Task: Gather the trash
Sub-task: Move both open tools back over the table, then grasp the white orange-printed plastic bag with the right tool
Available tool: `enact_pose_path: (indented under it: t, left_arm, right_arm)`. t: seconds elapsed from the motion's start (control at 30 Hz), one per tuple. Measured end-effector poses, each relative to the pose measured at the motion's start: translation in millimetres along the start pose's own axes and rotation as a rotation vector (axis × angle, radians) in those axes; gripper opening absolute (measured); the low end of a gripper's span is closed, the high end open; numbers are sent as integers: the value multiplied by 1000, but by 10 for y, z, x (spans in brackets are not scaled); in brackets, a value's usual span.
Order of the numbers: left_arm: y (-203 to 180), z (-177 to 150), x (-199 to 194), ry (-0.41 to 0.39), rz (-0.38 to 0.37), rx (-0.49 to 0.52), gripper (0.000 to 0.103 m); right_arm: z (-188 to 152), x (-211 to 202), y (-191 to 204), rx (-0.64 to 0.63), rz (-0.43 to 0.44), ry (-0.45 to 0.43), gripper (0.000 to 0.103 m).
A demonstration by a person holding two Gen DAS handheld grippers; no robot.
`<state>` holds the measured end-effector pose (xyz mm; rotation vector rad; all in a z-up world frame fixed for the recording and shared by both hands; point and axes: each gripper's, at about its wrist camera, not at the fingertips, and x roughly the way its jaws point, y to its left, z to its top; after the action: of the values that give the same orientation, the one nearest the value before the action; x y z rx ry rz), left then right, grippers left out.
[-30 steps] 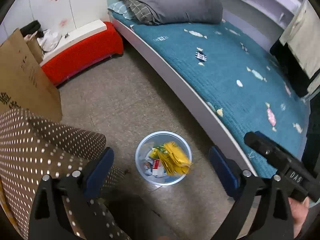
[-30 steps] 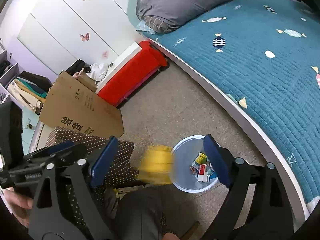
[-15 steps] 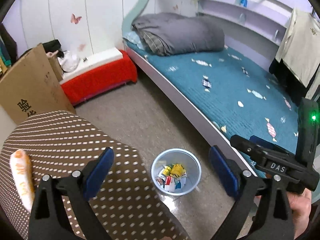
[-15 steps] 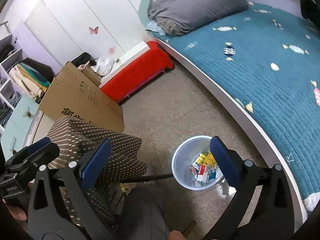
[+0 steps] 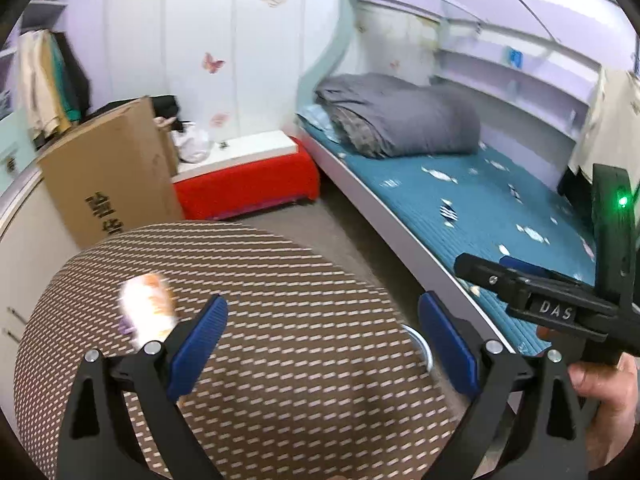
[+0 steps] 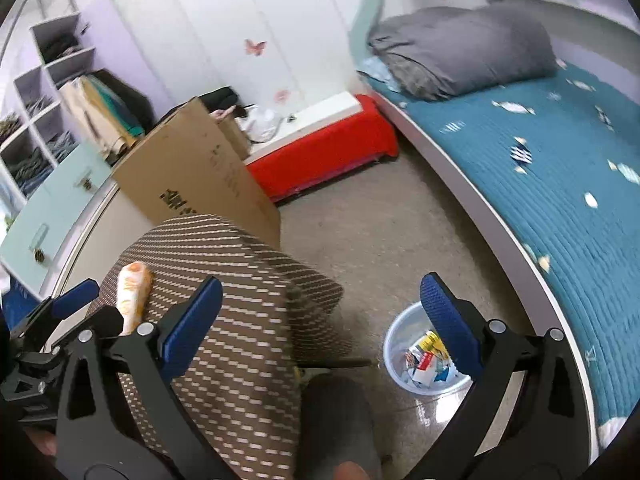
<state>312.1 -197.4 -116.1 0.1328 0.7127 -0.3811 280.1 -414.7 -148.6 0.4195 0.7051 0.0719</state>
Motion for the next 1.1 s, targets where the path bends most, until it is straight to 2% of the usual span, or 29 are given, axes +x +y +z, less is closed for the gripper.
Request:
enact_pose_path:
  t: [0.27,0.57,0.73,0.93,1.0,1.03,1.07,1.1]
  left_arm:
    - [855,-263,-352,-49,122,-103,95]
    - [1745,-582,-424,-26,239,-207,95]
    - [2091,-732,-354,4,275,-249,95]
    - [2269,-833,-234,38,288,-255,95]
    - [2274,-827,-200,44,291,-244,95]
    - [2286,-819,-182,47,292,-240,95]
    - [2285,-800,-154,50,291,-236,95]
    - [2285,-784,-127,54,290,-233,95]
  right_arm:
    - [-53,185,896,-161,54,29,97]
    - [-236,709,1701,-292,116,125,97]
    - [-332,1028,2007,-334,132,188,97]
    - [-441,1348,2267,-380,138,237,96]
    - [-482,1434,2322,-395,139,254,86]
    - [-506,1474,2343,-405,136,263,73]
    - [-536,1526,2353,-415,129,277,53]
    - [-558,1553,2349,-414,128,283,42]
